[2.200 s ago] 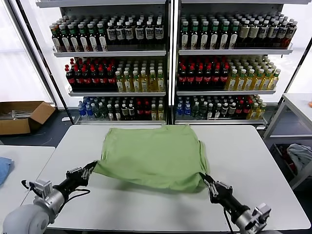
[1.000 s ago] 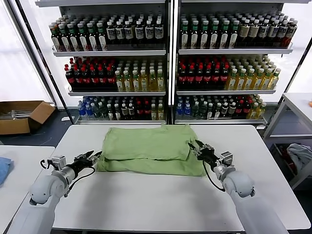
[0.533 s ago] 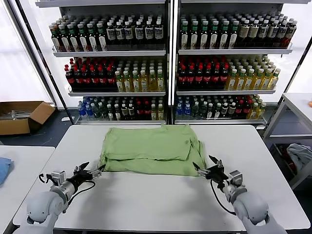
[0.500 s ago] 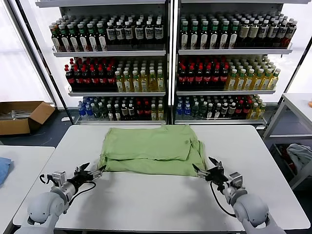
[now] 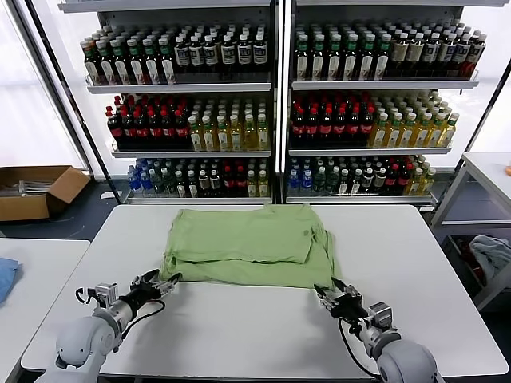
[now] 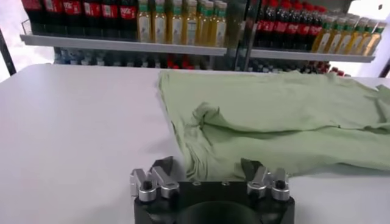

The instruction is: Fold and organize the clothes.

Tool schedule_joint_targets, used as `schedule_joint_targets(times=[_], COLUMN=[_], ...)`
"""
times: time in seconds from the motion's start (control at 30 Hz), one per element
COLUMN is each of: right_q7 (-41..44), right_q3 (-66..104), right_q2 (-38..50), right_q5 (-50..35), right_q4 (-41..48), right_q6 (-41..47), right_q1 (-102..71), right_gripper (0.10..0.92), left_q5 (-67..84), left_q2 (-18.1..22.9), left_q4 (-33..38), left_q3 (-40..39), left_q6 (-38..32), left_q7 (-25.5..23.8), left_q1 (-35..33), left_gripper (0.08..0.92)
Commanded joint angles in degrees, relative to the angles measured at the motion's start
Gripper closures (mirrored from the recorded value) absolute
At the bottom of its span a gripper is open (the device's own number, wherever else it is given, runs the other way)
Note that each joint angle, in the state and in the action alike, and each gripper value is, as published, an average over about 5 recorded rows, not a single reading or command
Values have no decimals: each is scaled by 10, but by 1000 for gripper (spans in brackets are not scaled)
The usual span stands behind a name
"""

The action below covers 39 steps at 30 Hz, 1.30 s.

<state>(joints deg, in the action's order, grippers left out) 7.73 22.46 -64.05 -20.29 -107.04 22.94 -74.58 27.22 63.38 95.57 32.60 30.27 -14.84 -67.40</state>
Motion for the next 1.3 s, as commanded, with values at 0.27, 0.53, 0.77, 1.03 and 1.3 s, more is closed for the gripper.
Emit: schedule_joint_targets(times=[0.27,0.53,0.77,1.03,1.3], right_q7=[-4,-6,-2,-2,-1], right_q3=[2,11,35,69,110], right_q2=[5,16,32,18,25], right_q5=[-22,-26,-45,-43,-44], right_q4=[2,0,-58,-149,-209], right_q6=[5,3,2,-2,-15], right_q1=[0,-10,-64,-181,-290], right_gripper=[883,919,919,919,919], left_q5=[10,11,14,-12,-32], left_q2=[-7,-19,-28,2,30], left_q4=[-15,-20,3,113,202], left_q3=[-2,2,12,50,97], left_q6=[2,2,0,6,10], left_q7=[-10,-12,-13,-9,-7], left_q1=[6,-1,-28,-134,-230], left_gripper=[562,796,904,907,908])
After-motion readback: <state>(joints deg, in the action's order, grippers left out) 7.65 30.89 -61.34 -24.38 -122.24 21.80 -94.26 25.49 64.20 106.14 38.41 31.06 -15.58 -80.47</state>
